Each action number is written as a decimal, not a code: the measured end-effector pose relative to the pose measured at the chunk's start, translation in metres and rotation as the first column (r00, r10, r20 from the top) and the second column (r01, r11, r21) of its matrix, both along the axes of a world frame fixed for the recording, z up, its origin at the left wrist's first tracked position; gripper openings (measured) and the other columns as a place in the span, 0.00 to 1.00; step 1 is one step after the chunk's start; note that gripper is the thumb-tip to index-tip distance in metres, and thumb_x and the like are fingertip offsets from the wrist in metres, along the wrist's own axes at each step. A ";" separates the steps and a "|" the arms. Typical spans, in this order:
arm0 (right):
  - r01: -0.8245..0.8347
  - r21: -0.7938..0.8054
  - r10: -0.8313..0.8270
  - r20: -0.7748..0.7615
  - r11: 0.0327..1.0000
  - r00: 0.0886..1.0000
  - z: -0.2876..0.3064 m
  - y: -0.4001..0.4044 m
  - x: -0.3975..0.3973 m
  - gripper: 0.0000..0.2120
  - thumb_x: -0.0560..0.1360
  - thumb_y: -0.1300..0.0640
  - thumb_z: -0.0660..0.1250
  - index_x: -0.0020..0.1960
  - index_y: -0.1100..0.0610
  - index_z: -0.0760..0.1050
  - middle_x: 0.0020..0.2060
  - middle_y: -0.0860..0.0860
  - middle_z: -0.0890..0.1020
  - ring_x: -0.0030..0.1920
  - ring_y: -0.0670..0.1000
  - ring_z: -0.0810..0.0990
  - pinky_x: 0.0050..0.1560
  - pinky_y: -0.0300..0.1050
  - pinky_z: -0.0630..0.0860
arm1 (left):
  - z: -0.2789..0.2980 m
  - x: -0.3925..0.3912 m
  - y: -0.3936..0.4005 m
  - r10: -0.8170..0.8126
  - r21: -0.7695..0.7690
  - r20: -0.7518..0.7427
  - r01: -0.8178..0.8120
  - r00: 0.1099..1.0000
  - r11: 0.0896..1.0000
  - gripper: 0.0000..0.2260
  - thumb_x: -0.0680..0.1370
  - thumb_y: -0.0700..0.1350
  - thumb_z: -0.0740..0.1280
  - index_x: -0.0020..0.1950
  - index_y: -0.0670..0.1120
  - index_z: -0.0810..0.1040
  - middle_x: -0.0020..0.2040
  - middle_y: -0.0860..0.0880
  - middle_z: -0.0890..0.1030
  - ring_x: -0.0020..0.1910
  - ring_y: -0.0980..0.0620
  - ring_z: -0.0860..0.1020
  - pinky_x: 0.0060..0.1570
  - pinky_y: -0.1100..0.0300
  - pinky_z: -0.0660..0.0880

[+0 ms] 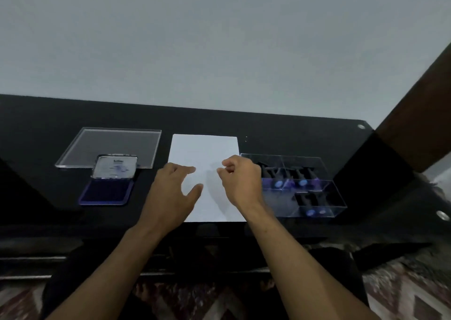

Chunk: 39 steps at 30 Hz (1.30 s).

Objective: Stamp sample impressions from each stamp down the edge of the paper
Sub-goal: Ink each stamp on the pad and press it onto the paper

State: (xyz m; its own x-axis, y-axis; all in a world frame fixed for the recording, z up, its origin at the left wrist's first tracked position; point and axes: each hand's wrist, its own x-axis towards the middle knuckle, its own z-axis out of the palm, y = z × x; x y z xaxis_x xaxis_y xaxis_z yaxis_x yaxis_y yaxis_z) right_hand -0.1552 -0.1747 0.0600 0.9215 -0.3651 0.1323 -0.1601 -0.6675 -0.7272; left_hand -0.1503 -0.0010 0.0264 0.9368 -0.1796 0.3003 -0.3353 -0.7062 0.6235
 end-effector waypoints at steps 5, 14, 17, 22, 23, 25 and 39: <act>0.108 -0.051 -0.107 0.027 0.993 0.994 0.008 -0.050 -0.026 0.06 0.76 0.59 0.69 0.52 0.56 0.82 0.45 0.49 0.84 0.44 0.46 0.81 0.46 0.40 0.79 | 0.005 -0.012 -0.067 -0.159 0.046 0.003 0.159 0.987 0.986 0.20 0.78 0.55 0.70 0.69 0.52 0.76 0.68 0.52 0.74 0.67 0.52 0.71 0.63 0.63 0.63; 0.210 -0.333 -0.250 -0.082 0.919 0.965 0.002 -0.142 -0.076 0.05 0.73 0.61 0.65 0.43 0.55 0.80 0.44 0.52 0.80 0.45 0.54 0.78 0.42 0.46 0.77 | 0.006 -0.015 -0.144 -0.446 0.124 0.085 0.435 0.891 0.892 0.19 0.77 0.52 0.67 0.66 0.47 0.78 0.61 0.51 0.77 0.60 0.51 0.71 0.59 0.59 0.70; 0.121 -0.430 -0.213 -0.172 0.895 0.962 -0.004 -0.154 -0.085 0.08 0.72 0.58 0.62 0.39 0.54 0.79 0.43 0.53 0.81 0.46 0.57 0.78 0.42 0.48 0.77 | 0.002 -0.012 -0.155 -0.464 0.166 0.071 0.448 0.883 0.878 0.17 0.79 0.51 0.67 0.67 0.48 0.78 0.63 0.52 0.76 0.61 0.52 0.70 0.58 0.62 0.67; 0.012 -0.487 -0.155 -0.254 0.873 0.955 -0.006 -0.155 -0.087 0.14 0.78 0.50 0.59 0.37 0.53 0.75 0.42 0.52 0.80 0.48 0.55 0.75 0.52 0.53 0.75 | -0.007 -0.009 -0.158 -0.463 0.181 0.075 0.445 0.883 0.877 0.16 0.80 0.53 0.67 0.65 0.48 0.79 0.62 0.52 0.77 0.60 0.51 0.71 0.59 0.54 0.71; -0.003 -0.490 -0.152 -0.275 0.872 0.949 -0.006 -0.155 -0.086 0.14 0.79 0.50 0.58 0.37 0.52 0.74 0.42 0.52 0.80 0.48 0.55 0.74 0.53 0.53 0.73 | -0.008 -0.009 -0.158 -0.458 0.179 0.079 0.440 0.885 0.880 0.16 0.80 0.53 0.67 0.65 0.48 0.79 0.62 0.52 0.77 0.60 0.51 0.71 0.59 0.55 0.71; -0.042 -0.479 -0.142 -0.341 0.877 0.929 -0.006 -0.156 -0.084 0.15 0.79 0.48 0.57 0.37 0.51 0.74 0.42 0.50 0.79 0.48 0.54 0.75 0.55 0.55 0.70 | -0.010 -0.009 -0.159 -0.452 0.173 0.081 0.434 0.888 0.884 0.16 0.80 0.52 0.68 0.66 0.49 0.79 0.62 0.52 0.77 0.60 0.51 0.72 0.58 0.56 0.69; 0.006 -0.469 -0.155 -0.279 0.883 0.948 -0.005 -0.151 -0.079 0.09 0.78 0.50 0.60 0.40 0.50 0.72 0.37 0.46 0.77 0.39 0.49 0.74 0.55 0.56 0.70 | -0.016 -0.009 -0.161 -0.413 0.144 0.088 0.399 0.906 0.906 0.16 0.80 0.53 0.67 0.67 0.50 0.79 0.64 0.53 0.77 0.62 0.53 0.71 0.60 0.60 0.64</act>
State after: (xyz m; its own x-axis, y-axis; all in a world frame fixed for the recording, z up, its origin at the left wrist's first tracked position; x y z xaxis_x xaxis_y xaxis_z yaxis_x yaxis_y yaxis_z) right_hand -0.2337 -0.3261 0.0553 0.9133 -0.4066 0.0253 -0.3877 -0.8866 -0.2521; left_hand -0.1590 -0.1616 0.0107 0.7356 -0.5783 0.3528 -0.6724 -0.5604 0.4836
